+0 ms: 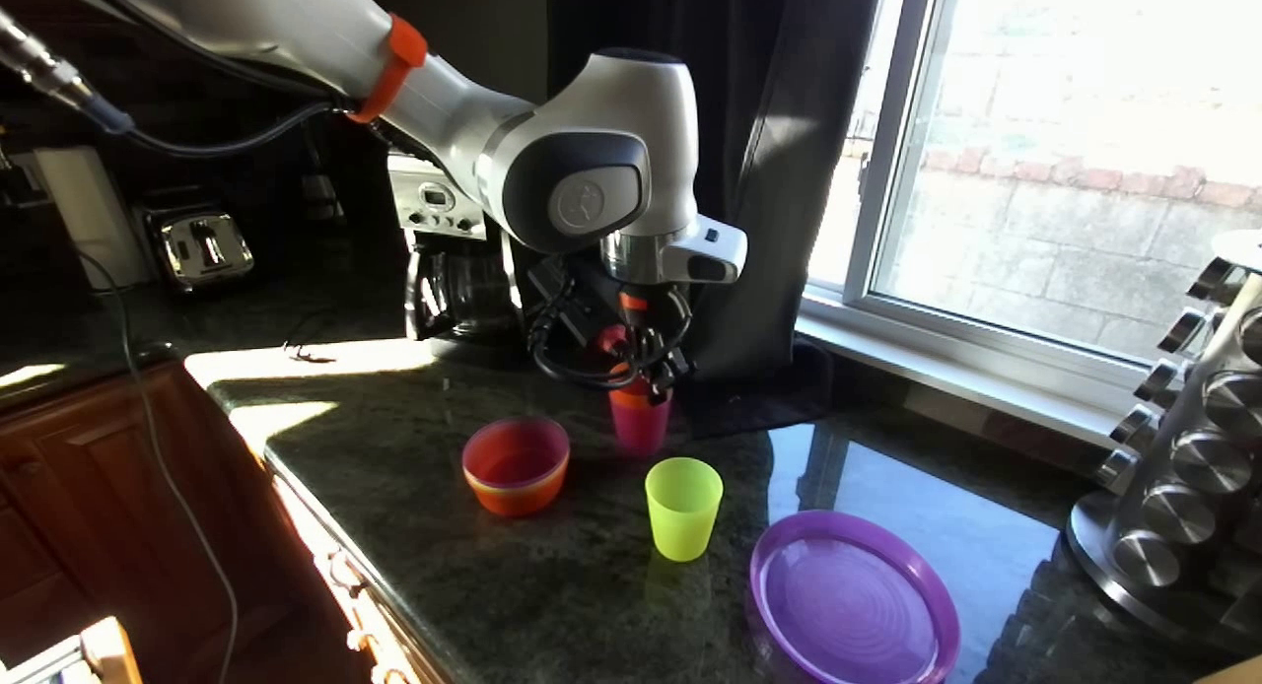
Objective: Place the bowls inside each other and place the cups separately
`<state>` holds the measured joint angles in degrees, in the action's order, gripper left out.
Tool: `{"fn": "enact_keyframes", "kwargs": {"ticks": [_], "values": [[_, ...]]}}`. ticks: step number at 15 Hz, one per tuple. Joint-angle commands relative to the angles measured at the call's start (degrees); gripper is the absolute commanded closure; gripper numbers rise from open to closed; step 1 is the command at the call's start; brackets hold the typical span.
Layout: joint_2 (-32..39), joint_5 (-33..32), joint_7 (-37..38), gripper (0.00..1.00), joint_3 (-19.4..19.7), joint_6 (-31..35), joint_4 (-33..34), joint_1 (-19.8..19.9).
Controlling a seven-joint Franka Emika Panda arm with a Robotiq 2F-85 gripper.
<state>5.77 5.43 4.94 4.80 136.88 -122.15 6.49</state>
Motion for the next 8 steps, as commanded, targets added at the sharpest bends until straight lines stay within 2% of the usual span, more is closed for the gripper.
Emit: {"fn": "enact_keyframes", "kwargs": {"ticks": [1, 2, 3, 5, 6, 7, 8], "values": [[0.07, 0.07, 0.7, 0.99, 0.41, -1.75, -0.18, -0.24], [0.07, -1.94, 2.41, 0.99, 0.72, 0.88, -0.78, -0.47], [0.22, 0.49, 0.24, 0.99, 0.38, -2.83, 0.14, -0.13], [0.19, -0.65, 0.96, 0.99, 0.5, -0.89, -0.52, -0.29], [0.21, -0.49, 0.62, 0.8, 0.45, -1.12, -0.51, -0.29], [0.26, -0.67, 0.78, 0.98, 0.48, -0.89, -0.57, -0.31], [0.34, -0.53, 0.68, 0.96, 0.46, -1.01, -0.53, -0.3]]}}
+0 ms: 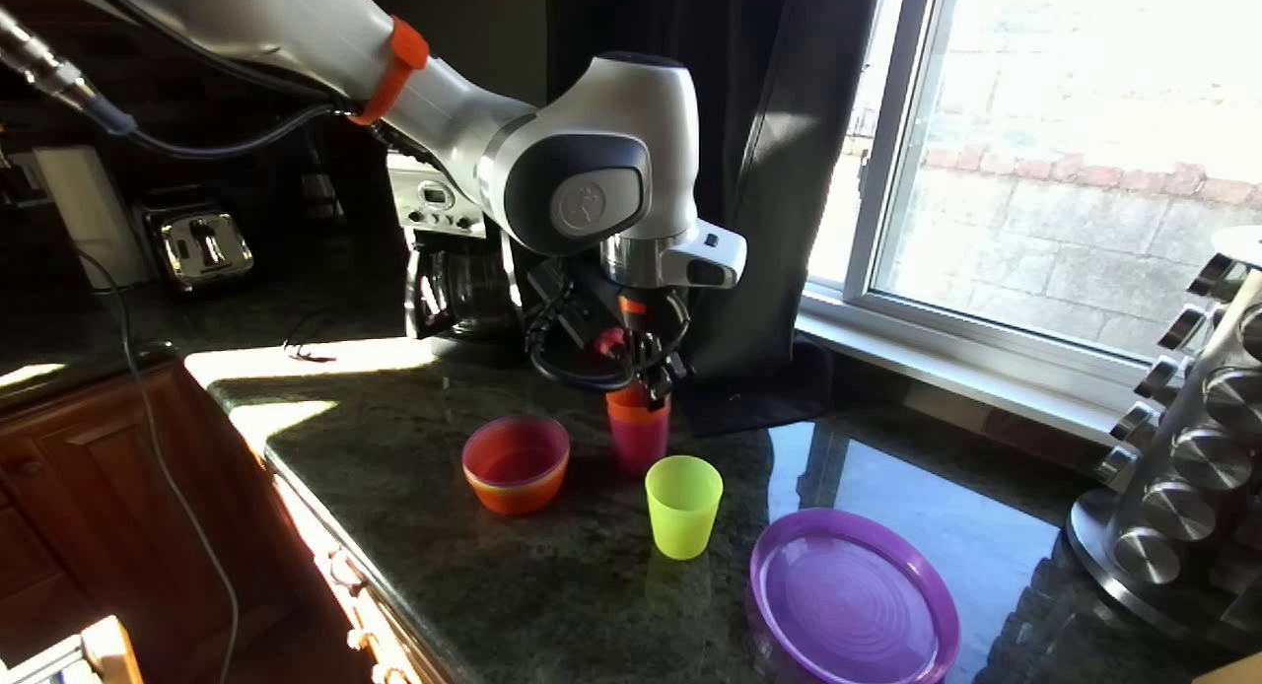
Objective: Place the bowls inside each other and place the cups separately
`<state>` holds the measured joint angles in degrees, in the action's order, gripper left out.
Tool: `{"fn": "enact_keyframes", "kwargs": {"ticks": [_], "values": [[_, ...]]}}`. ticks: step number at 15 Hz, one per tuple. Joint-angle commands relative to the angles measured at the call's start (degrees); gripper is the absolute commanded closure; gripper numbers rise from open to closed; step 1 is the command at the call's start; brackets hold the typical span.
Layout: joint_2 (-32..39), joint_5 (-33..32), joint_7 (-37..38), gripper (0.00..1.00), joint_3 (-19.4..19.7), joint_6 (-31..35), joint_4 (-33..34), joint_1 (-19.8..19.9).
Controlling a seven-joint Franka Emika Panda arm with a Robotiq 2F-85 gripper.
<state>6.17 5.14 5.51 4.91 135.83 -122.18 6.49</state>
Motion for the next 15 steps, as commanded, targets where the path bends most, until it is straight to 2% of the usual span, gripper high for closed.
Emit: {"fn": "enact_keyframes", "kwargs": {"ticks": [1, 11, 15], "values": [[-0.07, -0.35, 0.2, 0.99, 0.36, 0.21, -0.55, -0.3], [-1.87, 2.48, -1.8, 0.99, 0.15, -0.6, -0.84, 0.06], [-4.18, 7.41, -4.89, 0.99, 0.09, -1.41, -1.13, 0.4]]}}
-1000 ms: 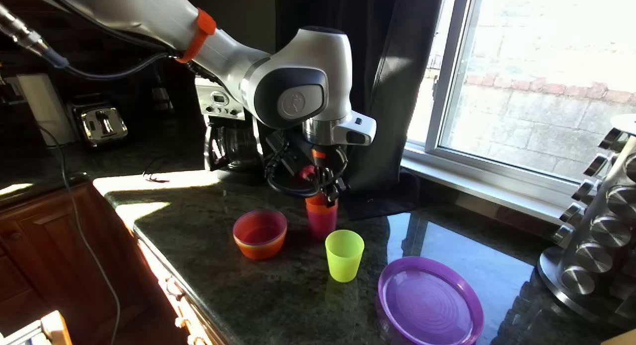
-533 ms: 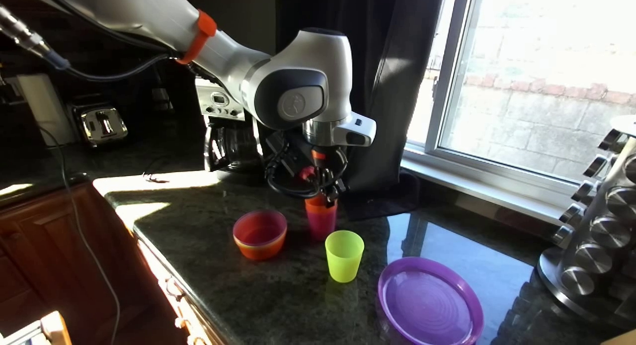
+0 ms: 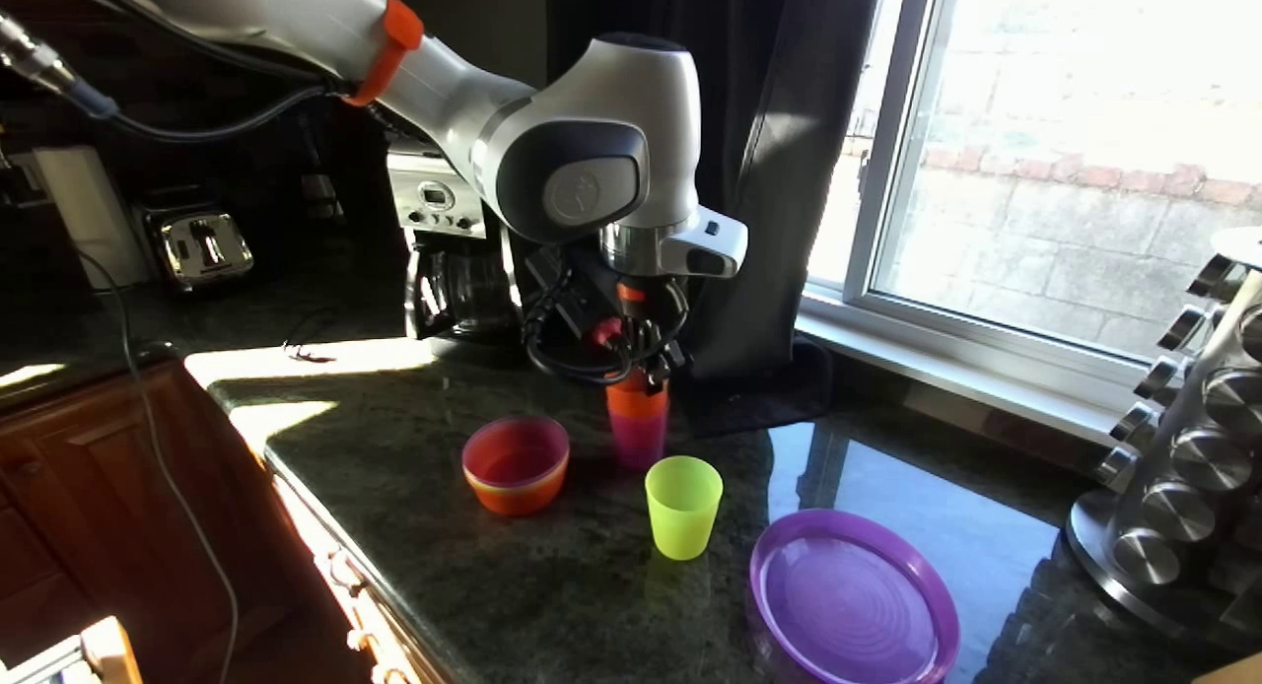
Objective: Place the bowls inside each other and place the cups separately
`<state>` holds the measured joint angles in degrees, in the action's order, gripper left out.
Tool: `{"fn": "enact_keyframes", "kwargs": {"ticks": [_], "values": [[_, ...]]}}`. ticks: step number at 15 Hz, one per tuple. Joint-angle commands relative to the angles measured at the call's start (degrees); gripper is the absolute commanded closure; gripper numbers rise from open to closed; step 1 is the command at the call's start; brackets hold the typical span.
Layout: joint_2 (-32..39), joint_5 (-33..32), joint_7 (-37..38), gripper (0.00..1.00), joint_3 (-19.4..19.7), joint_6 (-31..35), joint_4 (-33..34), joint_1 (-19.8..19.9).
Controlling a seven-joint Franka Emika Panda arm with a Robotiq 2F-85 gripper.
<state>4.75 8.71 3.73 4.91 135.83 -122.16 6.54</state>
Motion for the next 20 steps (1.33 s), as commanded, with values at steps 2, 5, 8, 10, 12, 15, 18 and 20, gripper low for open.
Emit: {"fn": "enact_keyframes", "kwargs": {"ticks": [2, 5, 8, 10, 12, 15, 18, 20], "values": [[-3.14, 6.86, -5.71, 0.99, 0.12, -4.22, -0.44, 0.54], [-3.67, 6.21, -4.65, 0.99, 0.49, -2.51, -0.88, 0.38], [-5.61, 6.28, -5.07, 0.99, 0.63, -1.97, -1.83, 0.4], [-7.68, 6.37, -5.66, 0.99, 0.81, -1.98, -2.61, 0.45], [-9.62, 6.55, -6.14, 0.99, 1.2, -1.9, -3.08, 0.5], [-12.81, 6.8, -7.43, 0.99, 2.07, -2.71, -3.87, 0.47], [-14.95, 6.41, -8.29, 0.99, 3.12, -2.82, -4.12, 0.56], [-14.98, 6.52, -8.28, 0.99, 4.03, -2.84, -3.37, 0.76]]}}
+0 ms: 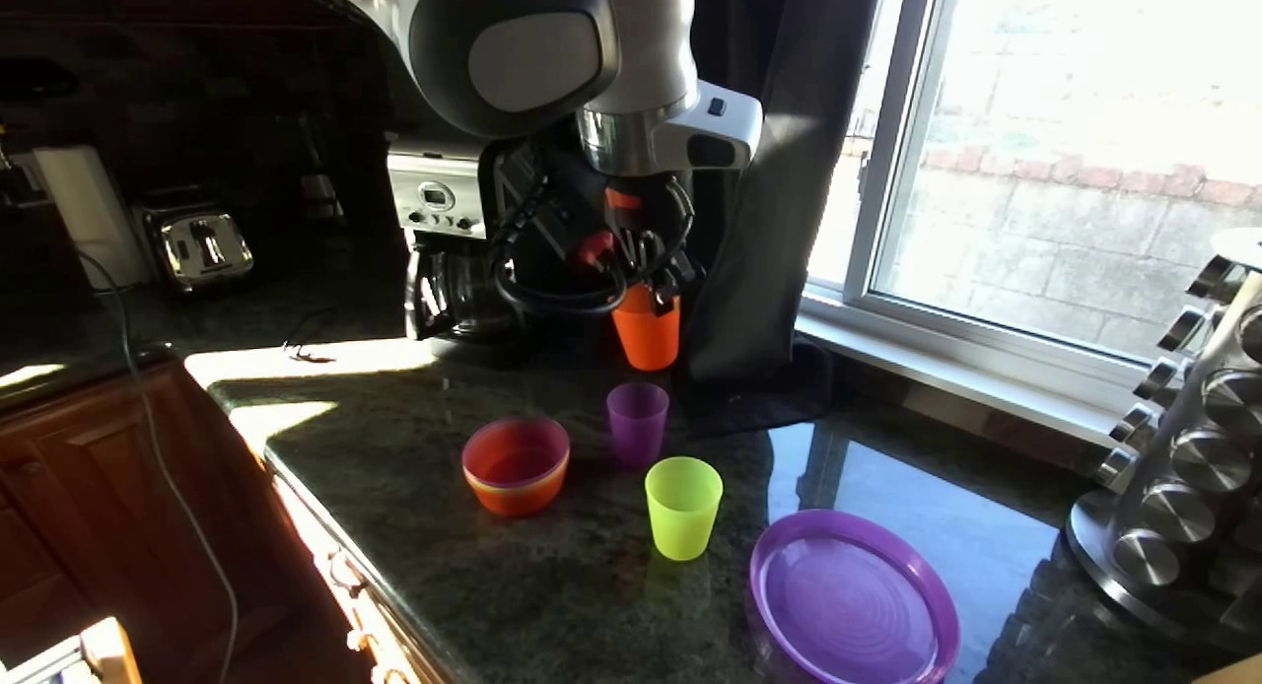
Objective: Place the bowls inside each other and place the cups separately
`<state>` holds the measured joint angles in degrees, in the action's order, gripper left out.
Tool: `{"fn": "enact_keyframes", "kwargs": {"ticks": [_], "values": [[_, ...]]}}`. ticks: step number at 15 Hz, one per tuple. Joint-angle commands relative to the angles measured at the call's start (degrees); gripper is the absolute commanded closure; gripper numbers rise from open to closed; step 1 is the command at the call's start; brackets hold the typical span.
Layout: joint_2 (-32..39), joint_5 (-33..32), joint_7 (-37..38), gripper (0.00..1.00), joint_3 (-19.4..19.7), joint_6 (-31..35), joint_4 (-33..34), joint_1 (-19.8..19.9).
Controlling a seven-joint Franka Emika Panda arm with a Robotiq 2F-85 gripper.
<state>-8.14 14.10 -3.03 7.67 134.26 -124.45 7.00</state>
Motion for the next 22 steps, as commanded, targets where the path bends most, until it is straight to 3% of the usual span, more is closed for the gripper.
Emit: {"fn": "enact_keyframes", "kwargs": {"ticks": [1, 8, 22], "values": [[-1.62, 0.84, -0.44, 0.99, 1.68, -1.06, -0.54, 0.57], [4.89, 1.87, 0.54, 0.99, 3.53, -0.45, 2.97, 1.5], [18.53, 3.87, 1.32, 0.99, 2.62, -2.09, 12.31, 3.73]]}}
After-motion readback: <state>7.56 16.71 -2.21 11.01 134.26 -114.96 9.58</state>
